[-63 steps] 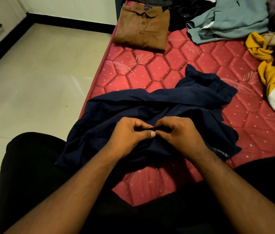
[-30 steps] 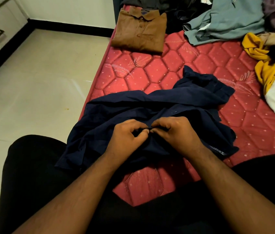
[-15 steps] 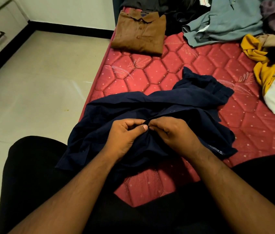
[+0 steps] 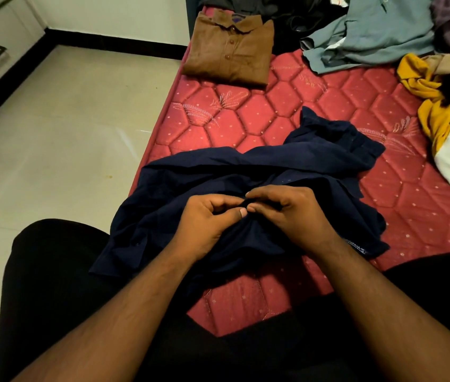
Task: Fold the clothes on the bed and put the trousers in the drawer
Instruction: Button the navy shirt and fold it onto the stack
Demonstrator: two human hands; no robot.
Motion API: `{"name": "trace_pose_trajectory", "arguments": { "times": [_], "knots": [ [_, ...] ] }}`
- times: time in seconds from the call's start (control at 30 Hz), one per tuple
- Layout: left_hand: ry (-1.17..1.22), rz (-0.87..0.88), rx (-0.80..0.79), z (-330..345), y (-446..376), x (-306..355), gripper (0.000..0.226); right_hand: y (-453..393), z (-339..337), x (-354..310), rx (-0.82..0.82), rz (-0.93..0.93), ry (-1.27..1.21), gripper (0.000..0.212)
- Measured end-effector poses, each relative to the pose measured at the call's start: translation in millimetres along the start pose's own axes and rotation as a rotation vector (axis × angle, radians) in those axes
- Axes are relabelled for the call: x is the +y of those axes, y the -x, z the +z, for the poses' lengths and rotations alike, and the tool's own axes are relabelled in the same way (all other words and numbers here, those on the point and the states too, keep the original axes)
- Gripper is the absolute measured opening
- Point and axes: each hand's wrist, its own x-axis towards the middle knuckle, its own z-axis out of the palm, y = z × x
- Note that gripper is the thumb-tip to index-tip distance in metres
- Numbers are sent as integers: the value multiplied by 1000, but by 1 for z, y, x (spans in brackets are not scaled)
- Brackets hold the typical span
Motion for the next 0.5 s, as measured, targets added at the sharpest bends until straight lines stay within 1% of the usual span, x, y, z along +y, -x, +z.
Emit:
{"name": "trace_pose_trajectory", "arguments": {
  "times": [0.1,0.2,0.27,0.37,0.4,0.5],
  "knots": [
    [140,-91,30,0,-2,2,19,-1,-2,-1,4,11,-51,32],
    [115,-56,10,-1,-2,2,20,-1,0,0,-16,8,-39,50],
    [72,-4,-15,-1,-1,2,22,-1,-1,3,-39,-8,-12,45],
    [9,45,-19,-2,-1,1,21,-2,-4,10,-79,-25,32,20],
    [-9,57,-15,-2,-1,1,21,-1,-4,11,-75,-29,51,16],
    [-32,53,-19,-3,-3,0,20,1,-2,10,-43,-43,120,23]
  ]
}}
